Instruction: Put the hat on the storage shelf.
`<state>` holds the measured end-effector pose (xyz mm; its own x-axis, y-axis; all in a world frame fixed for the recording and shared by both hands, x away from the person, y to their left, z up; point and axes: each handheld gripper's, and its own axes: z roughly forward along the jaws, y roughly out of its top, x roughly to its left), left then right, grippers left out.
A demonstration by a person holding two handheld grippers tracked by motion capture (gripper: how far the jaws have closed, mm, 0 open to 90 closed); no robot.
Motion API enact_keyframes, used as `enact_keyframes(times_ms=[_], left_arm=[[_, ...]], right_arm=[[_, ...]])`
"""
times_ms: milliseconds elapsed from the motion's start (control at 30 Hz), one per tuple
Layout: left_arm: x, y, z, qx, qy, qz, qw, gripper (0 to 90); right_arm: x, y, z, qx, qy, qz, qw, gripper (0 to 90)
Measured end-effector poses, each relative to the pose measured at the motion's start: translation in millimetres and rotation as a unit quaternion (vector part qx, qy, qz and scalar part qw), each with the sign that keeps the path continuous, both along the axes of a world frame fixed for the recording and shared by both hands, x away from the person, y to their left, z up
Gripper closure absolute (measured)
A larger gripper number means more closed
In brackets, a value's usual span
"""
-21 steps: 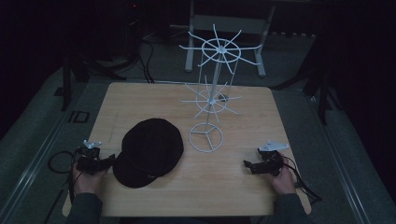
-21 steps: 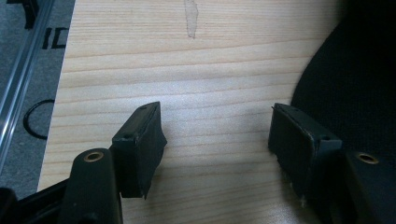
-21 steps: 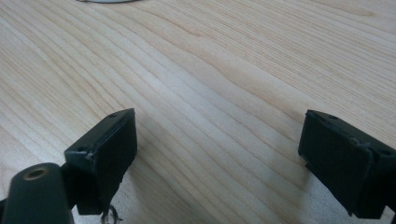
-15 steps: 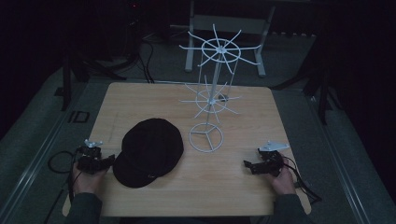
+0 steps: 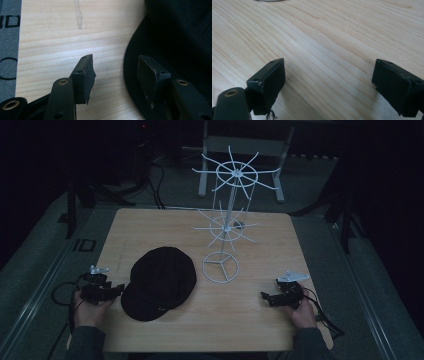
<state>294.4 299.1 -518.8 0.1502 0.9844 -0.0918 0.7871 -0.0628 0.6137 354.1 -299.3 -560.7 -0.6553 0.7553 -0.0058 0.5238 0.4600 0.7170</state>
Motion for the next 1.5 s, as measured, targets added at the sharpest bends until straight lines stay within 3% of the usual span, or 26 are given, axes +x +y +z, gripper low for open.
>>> enact_keyframes(times_ms=[867,1167,1500], left_arm=[[23.4,-23.3,43.5,-0.004,-0.022,-0.040,0.9989,46.0],[38.9,-36.0,40.6,0.008,-0.006,-0.054,0.9985,45.4],[59.9,-44.0,26.3,0.026,0.024,-0.058,0.9977,44.5]], right_arm=[[-0.4,0.2,0.0,0.000,0.000,-0.001,1.0000,11.5],[-0.7,0.2,0.1,0.000,0.001,-0.002,1.0000,11.5],[-1.1,0.3,0.1,0.000,0.001,-0.002,1.0000,11.5]])
